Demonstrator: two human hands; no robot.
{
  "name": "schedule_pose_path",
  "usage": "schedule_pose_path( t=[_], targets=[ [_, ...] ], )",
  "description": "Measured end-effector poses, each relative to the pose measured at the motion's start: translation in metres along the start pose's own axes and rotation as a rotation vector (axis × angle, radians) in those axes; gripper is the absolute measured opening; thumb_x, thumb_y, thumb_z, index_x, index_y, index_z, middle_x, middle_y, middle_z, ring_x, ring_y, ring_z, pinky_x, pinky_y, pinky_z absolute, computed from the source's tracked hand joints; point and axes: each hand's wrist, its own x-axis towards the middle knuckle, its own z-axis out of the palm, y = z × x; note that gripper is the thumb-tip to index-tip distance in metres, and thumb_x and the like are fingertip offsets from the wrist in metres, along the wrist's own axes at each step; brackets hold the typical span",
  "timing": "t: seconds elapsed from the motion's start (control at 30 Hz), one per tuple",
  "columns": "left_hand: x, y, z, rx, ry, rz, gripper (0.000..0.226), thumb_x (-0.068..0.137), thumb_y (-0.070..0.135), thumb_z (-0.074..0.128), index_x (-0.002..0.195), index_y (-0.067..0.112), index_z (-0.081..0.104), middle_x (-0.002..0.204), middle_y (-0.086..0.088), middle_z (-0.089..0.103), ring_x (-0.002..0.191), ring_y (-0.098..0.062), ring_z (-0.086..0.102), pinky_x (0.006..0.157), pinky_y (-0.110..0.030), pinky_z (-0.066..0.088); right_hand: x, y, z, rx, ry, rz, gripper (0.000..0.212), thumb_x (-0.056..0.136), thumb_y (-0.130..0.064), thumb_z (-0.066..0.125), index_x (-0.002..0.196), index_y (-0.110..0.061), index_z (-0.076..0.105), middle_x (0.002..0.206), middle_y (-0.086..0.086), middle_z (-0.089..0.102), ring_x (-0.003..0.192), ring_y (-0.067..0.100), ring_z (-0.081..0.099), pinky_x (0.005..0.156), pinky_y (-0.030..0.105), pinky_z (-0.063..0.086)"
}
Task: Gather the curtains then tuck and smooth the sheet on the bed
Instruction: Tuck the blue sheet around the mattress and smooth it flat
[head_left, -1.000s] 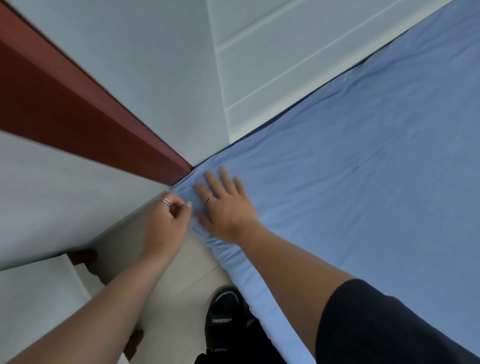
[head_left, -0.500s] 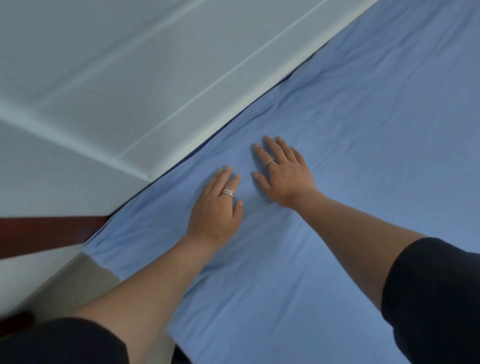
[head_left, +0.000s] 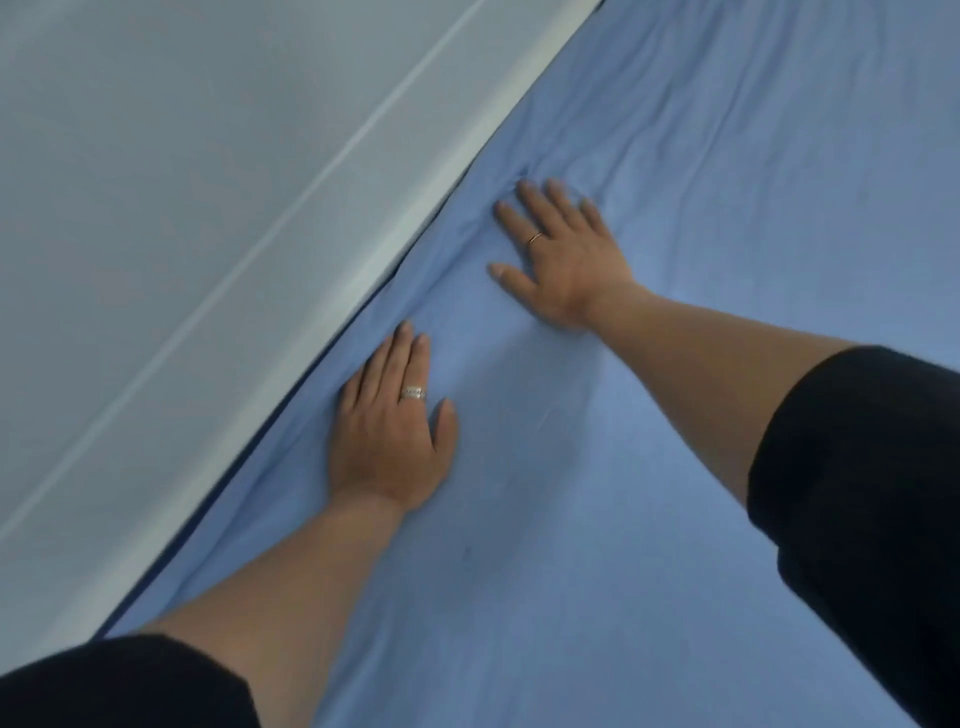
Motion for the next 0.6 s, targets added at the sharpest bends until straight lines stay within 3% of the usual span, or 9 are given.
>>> schedule_pose_path(
  t=[0.17, 0.37, 0.5, 0.6],
  targets=[
    [0.003, -0.003, 0.006, 0.051, -0.031, -0.027, 0.074, 0.089, 0.042, 0.044, 0.155, 0.010, 0.034, 0.164, -0.008, 0.028, 0.148, -0.025, 0.031, 0.117, -0.042, 0.026, 0.017, 0.043, 0.012, -0.032, 0.081, 0.068, 0.079, 0.092, -0.077, 0.004, 0.160, -0.037, 0.007, 0.169, -0.006, 0.005, 0.156, 0.021, -0.001, 0.124, 0.051, 0.004],
    [0.007, 0.000, 0.004, 0.115, -0.043, -0.030, 0.074, 0.088, 0.041, 0.044, 0.152, 0.006, 0.037, 0.161, -0.013, 0.033, 0.144, -0.032, 0.038, 0.113, -0.049, 0.031, 0.024, 0.046, 0.008, 0.020, 0.085, 0.037, 0.074, 0.095, -0.071, 0.014, 0.160, -0.036, 0.015, 0.168, -0.005, 0.014, 0.156, 0.023, 0.008, 0.123, 0.053, 0.011],
    [0.014, 0.029, -0.009, 0.093, 0.047, -0.094, 0.065, 0.076, 0.028, 0.050, 0.136, 0.005, 0.058, 0.151, -0.018, 0.047, 0.133, -0.038, 0.049, 0.107, -0.055, 0.036, 0.024, 0.047, 0.007, 0.020, 0.049, 0.033, 0.073, 0.095, -0.071, 0.017, 0.160, -0.036, 0.016, 0.168, -0.006, 0.012, 0.156, 0.022, 0.006, 0.123, 0.053, 0.010],
    [0.042, 0.080, -0.006, -0.016, 0.087, -0.127, 0.057, 0.068, 0.017, 0.059, 0.124, 0.009, 0.063, 0.146, -0.016, 0.052, 0.131, -0.038, 0.049, 0.108, -0.056, 0.039, 0.026, 0.048, 0.006, 0.030, 0.058, 0.031, 0.074, 0.094, -0.070, 0.024, 0.159, -0.035, 0.022, 0.167, -0.004, 0.016, 0.155, 0.023, 0.009, 0.122, 0.054, 0.011]
  ],
)
